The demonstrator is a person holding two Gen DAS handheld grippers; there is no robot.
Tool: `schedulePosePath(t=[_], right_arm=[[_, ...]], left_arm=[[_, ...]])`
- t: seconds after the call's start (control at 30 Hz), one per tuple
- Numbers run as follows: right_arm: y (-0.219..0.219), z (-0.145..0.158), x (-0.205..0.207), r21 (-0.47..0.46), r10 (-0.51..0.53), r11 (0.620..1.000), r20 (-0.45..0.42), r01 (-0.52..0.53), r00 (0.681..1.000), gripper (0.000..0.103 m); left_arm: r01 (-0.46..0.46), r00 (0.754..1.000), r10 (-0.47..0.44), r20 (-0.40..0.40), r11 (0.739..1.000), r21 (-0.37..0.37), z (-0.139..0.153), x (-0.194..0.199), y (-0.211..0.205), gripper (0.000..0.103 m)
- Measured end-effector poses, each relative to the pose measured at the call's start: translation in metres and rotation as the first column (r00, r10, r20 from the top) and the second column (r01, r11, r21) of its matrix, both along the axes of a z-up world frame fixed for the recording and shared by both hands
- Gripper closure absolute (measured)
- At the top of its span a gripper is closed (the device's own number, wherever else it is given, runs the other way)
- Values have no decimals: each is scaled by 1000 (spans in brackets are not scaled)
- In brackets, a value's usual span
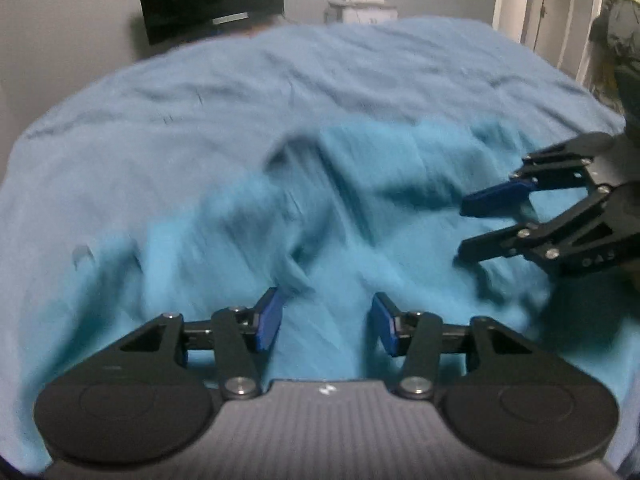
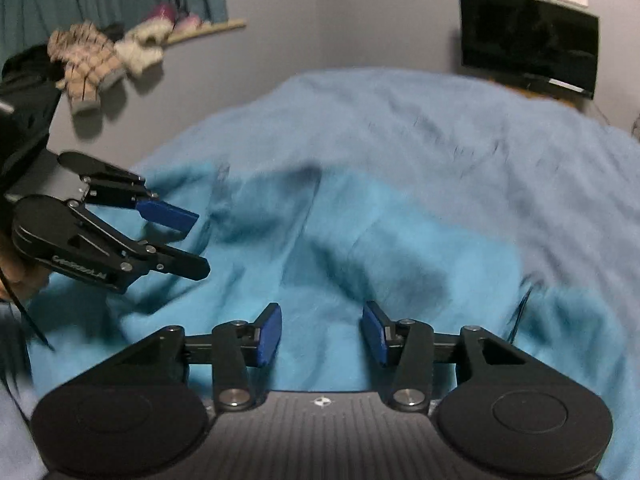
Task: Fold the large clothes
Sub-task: 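Open both tools and release the folded jacket onto the bed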
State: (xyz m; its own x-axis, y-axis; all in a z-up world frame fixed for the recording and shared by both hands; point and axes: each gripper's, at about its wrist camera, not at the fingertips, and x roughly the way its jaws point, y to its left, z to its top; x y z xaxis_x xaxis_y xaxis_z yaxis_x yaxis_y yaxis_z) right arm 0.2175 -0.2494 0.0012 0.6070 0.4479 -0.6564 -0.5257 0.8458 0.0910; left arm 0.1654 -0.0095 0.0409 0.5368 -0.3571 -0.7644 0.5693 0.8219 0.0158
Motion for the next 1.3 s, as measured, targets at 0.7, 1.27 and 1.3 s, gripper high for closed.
schedulePosePath(t=[0.7, 1.27, 1.3], right_arm=[[17, 7, -81, 18, -25, 1000, 67, 24, 997, 47], [57, -42, -103, -49, -165, 985, 12, 165, 986, 40], [58, -38, -105, -47, -170, 984, 20, 170, 985, 40]], left_arm=[[-140, 990, 140, 9, 989, -40, 18, -80, 34, 56], [-553, 828, 542, -145, 831, -52, -8, -181, 107, 51], [-575, 812, 560, -165, 816, -56, -10, -183, 111, 48]])
